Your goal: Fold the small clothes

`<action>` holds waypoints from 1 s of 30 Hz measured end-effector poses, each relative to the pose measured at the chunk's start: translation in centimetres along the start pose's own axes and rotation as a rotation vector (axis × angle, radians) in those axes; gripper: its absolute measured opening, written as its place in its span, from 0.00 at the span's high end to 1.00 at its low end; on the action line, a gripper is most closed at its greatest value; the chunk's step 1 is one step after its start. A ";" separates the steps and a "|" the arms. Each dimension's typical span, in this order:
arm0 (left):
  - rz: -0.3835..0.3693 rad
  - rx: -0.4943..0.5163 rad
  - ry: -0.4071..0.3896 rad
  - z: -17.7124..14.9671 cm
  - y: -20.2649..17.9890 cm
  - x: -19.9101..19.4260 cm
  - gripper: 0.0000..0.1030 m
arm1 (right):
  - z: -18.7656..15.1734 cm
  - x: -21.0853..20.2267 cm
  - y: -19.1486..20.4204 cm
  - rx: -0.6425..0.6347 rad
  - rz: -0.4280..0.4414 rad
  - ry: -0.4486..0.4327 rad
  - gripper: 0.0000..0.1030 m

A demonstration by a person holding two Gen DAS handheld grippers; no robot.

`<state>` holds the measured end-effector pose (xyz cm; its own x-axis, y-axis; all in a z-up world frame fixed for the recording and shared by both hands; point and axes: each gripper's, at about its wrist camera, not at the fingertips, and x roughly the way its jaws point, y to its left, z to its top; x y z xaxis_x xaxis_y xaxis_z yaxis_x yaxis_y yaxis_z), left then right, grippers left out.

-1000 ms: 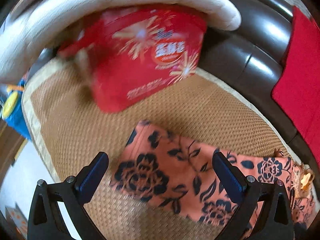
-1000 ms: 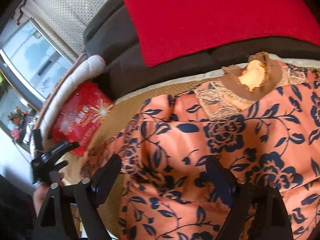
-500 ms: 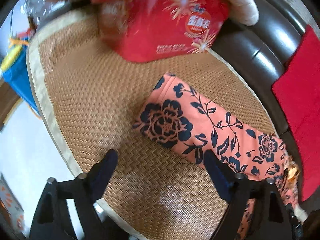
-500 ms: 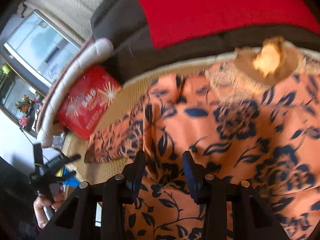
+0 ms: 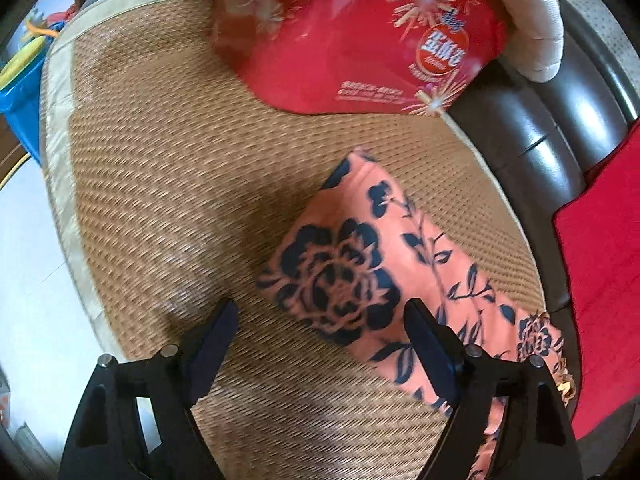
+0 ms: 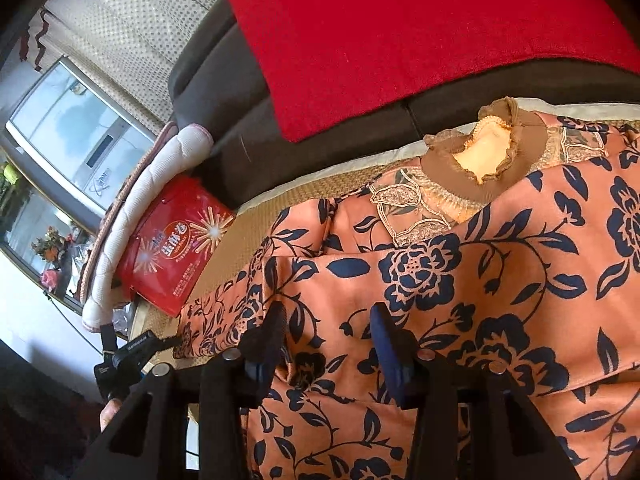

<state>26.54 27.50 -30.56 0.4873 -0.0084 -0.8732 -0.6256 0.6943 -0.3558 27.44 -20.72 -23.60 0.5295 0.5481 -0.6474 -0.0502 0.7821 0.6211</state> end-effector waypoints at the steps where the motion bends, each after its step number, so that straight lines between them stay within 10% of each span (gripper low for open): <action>1: 0.001 0.006 -0.004 0.3 -0.3 0.2 0.26 | -0.1 0.0 -0.1 0.000 -0.002 0.004 0.53; 9: 0.053 0.045 -0.048 2.4 -2.3 2.1 0.72 | -0.1 0.9 -0.7 0.027 -0.027 0.030 0.53; 22: 0.052 -0.011 -0.095 3.2 -3.5 3.2 0.48 | -0.5 2.4 -1.5 0.058 -0.062 0.080 0.53; 26: 0.060 0.001 -0.108 3.6 -4.0 3.5 0.86 | -0.5 2.5 -2.0 0.078 -0.057 0.087 0.53; 30: 0.023 0.012 -0.152 3.9 -4.7 2.7 0.92 | -0.4 2.7 -1.7 0.066 -0.021 0.091 0.53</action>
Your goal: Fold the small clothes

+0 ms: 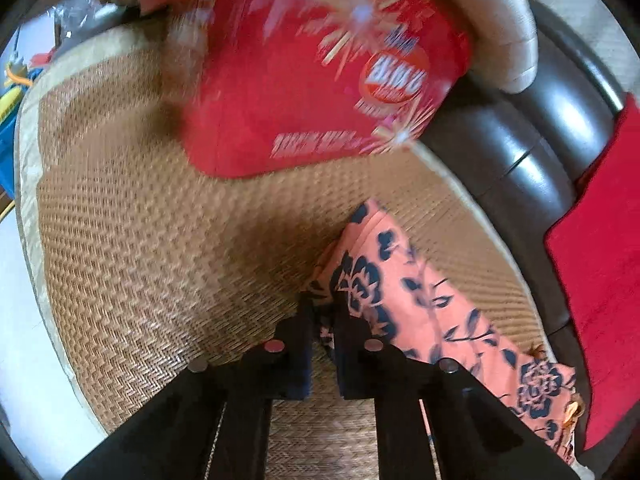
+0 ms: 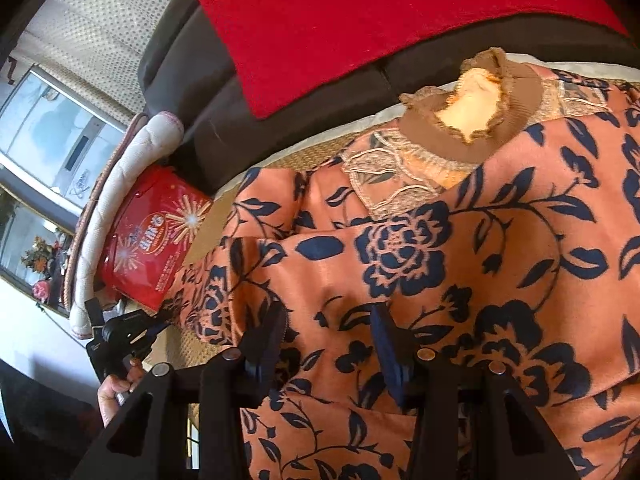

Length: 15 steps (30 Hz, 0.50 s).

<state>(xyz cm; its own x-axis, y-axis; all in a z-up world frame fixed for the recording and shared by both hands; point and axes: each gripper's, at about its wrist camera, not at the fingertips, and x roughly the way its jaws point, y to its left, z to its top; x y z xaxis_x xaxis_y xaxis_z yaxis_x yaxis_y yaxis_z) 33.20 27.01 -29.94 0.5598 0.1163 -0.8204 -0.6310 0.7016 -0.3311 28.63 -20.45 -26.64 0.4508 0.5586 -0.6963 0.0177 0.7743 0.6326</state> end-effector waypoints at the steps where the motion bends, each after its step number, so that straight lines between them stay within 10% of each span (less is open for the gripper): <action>1: -0.007 0.017 -0.019 0.1 -0.5 -0.6 0.92 | 0.0 0.1 0.1 -0.002 0.007 0.002 0.53; 15: -0.072 0.100 -0.049 -0.2 -1.2 -5.4 0.93 | -1.0 3.1 2.9 -0.053 0.046 0.084 0.52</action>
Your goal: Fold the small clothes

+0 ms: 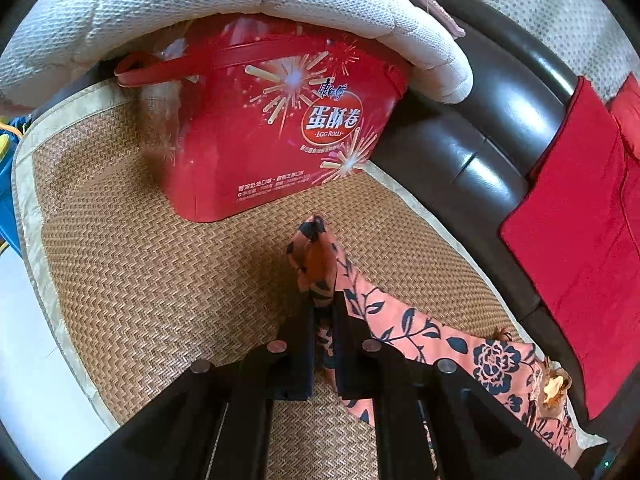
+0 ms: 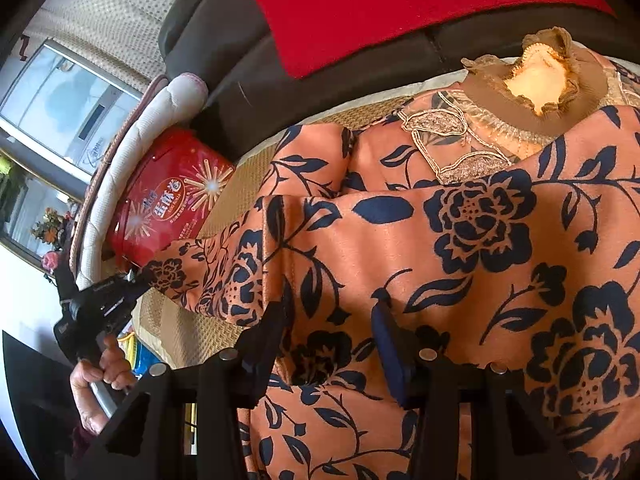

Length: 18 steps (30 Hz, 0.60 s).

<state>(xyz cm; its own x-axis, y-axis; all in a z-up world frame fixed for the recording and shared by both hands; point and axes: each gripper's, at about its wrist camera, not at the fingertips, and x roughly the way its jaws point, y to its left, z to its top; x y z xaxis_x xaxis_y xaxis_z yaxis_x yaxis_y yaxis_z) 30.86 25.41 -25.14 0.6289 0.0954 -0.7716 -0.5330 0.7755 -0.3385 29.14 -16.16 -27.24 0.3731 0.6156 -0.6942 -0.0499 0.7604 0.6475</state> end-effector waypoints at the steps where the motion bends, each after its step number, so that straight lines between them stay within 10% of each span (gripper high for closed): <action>1: -0.003 0.000 -0.002 0.0 -0.1 -0.3 0.93 | 0.0 0.0 -0.1 0.006 0.001 0.002 0.52; 18: -0.118 0.286 -0.318 4.6 -12.8 -16.2 0.94 | 0.7 -1.6 -0.8 0.032 0.048 -0.028 0.46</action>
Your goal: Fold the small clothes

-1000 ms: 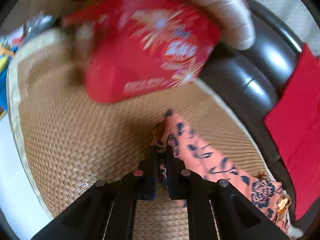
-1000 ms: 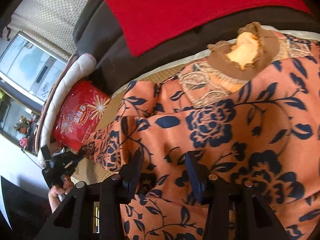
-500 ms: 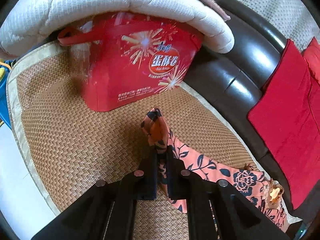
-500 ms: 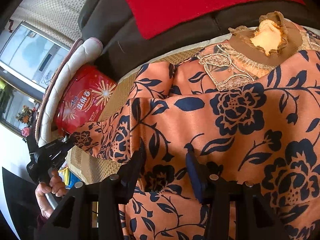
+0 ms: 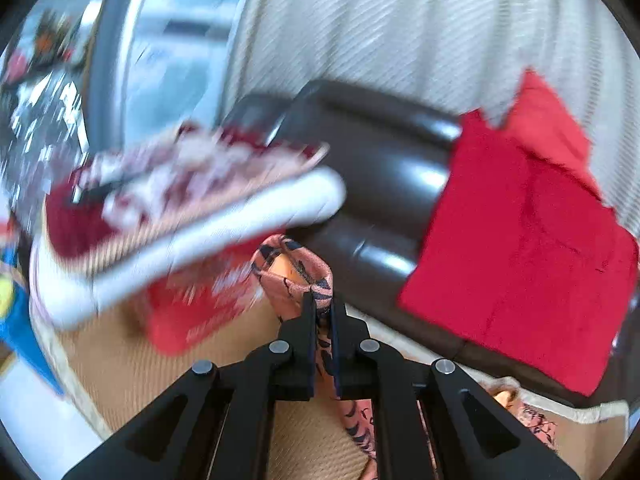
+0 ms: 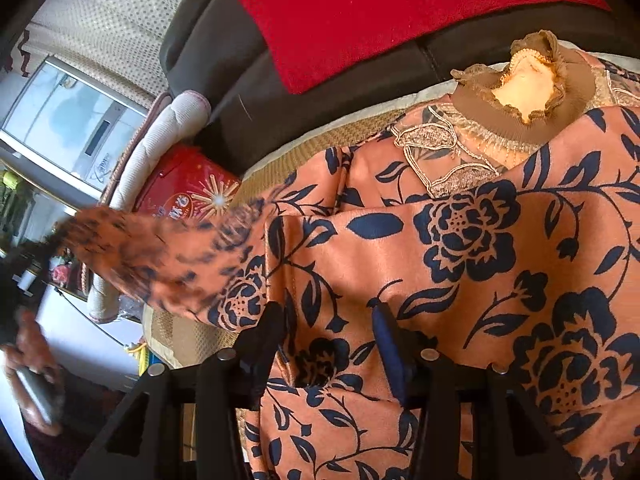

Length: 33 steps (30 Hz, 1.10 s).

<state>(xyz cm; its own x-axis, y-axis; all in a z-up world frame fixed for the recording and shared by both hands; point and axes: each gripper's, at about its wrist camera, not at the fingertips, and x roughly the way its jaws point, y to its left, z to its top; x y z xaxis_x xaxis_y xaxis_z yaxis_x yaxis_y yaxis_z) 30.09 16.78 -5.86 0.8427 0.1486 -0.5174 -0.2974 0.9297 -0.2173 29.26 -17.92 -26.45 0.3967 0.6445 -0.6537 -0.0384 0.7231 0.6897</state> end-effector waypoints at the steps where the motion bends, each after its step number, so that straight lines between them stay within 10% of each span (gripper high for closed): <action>1: -0.013 0.032 -0.023 0.9 -1.4 -1.0 0.94 | 0.0 0.2 -0.1 0.011 0.019 0.007 0.44; 13: -0.177 0.356 -0.168 5.7 -18.1 -9.6 0.94 | -0.6 2.8 -1.4 0.207 0.303 0.117 0.41; 22: -0.422 0.628 0.111 -6.4 -30.2 -7.7 0.93 | 1.8 -17.2 -11.5 0.361 0.021 -0.517 0.41; 26: -0.539 0.782 0.281 -12.2 -33.9 -7.3 0.69 | 0.0 -25.1 -16.9 0.478 -0.092 -0.722 0.40; 33: -0.477 0.671 0.193 -9.8 -30.7 -6.8 0.39 | -1.4 -29.7 -20.8 0.546 -0.095 -0.765 0.36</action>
<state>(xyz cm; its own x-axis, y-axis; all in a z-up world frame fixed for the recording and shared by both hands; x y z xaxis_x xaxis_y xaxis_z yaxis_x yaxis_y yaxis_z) 29.14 -16.03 -3.78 0.7007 -0.3140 -0.6406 0.4518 0.8902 0.0578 17.02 -51.78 -21.86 0.8777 0.1105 -0.4664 0.3830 0.4234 0.8210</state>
